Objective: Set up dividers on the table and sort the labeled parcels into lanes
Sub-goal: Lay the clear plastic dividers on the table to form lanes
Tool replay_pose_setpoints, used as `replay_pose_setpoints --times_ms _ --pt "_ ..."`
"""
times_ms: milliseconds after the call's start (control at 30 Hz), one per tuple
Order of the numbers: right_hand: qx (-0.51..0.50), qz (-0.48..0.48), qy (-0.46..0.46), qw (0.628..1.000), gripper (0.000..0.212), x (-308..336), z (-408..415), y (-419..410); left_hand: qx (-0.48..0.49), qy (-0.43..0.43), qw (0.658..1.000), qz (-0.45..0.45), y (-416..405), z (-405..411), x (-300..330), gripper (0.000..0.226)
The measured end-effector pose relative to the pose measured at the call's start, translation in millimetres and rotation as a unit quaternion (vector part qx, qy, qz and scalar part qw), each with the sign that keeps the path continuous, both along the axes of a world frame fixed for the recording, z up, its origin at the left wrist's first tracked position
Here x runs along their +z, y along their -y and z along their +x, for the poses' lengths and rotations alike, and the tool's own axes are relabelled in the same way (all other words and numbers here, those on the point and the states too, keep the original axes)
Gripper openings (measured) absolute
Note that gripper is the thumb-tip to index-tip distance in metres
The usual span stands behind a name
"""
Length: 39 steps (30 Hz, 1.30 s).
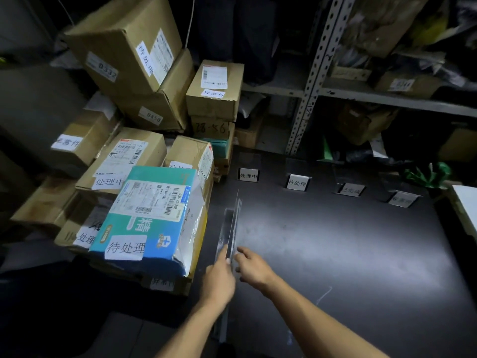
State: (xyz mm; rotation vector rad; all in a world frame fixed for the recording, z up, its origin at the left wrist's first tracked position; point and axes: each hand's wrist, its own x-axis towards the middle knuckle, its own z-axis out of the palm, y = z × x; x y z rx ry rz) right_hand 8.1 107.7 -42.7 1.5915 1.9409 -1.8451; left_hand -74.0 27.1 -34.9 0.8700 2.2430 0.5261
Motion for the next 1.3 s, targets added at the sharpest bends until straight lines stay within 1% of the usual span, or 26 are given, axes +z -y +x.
replay_pose_setpoints --times_ms 67,133,167,233,300,333,400,433,500,533,600,667,700,800,967,1167,1300 --pt "0.005 0.037 0.006 0.999 0.048 7 1 -10 -0.003 -0.033 0.999 0.025 -8 2 16 0.047" --pt "-0.001 0.112 0.011 0.994 0.042 23 1 -25 -0.009 -0.055 0.997 0.061 -20 4 37 0.047" --pt "-0.018 0.15 0.002 0.988 0.04 33 1 -34 -0.015 -0.066 0.994 0.084 -27 5 48 0.047" --pt "-0.084 0.2 -0.055 0.975 0.038 57 0 -54 -0.028 -0.087 0.986 0.137 -42 8 70 0.047" --pt "-0.144 0.208 -0.128 0.959 0.042 84 1 -78 -0.036 -0.101 0.977 0.182 -60 13 87 0.047" --pt "-0.152 0.2 -0.156 0.955 0.047 96 3 -91 -0.04 -0.109 0.974 0.196 -70 16 93 0.047" --pt "-0.141 0.162 -0.191 0.958 0.062 117 7 -118 -0.048 -0.12 0.969 0.211 -91 24 98 0.048" --pt "-0.132 0.143 -0.196 0.961 0.065 125 9 -131 -0.054 -0.117 0.969 0.209 -103 28 98 0.048" --pt "-0.12 0.122 -0.186 0.968 0.058 129 15 -151 -0.063 -0.079 0.977 0.186 -127 37 93 0.048" --pt "-0.119 0.118 -0.173 0.97 0.055 126 18 -159 -0.065 -0.042 0.983 0.167 -138 40 87 0.047" --pt "-0.117 0.128 -0.124 0.977 0.055 113 26 -172 -0.071 0.055 0.989 0.116 -157 47 72 0.049" --pt "-0.12 0.126 -0.081 0.982 0.055 94 34 -183 -0.082 0.132 0.985 0.073 -170 52 54 0.055" --pt "-0.126 0.108 -0.073 0.983 0.054 84 37 -188 -0.09 0.153 0.982 0.059 -175 52 44 0.057" --pt "-0.145 0.056 -0.054 0.986 0.055 54 40 -198 -0.097 0.196 0.975 0.025 -188 51 16 0.064" --pt "-0.141 0.037 -0.015 0.989 0.056 15 34 -215 -0.064 0.271 0.96 0.023 -202 49 -20 0.069" --pt "-0.123 0.053 0.003 0.991 0.055 -6 27 -231 -0.048 0.299 0.953 0.03 -218 46 -43 0.072" --pt "-0.107 0.058 0.005 0.993 0.055 -12 27 -233 -0.052 0.308 0.95 0.018 -220 45 -50 0.071"
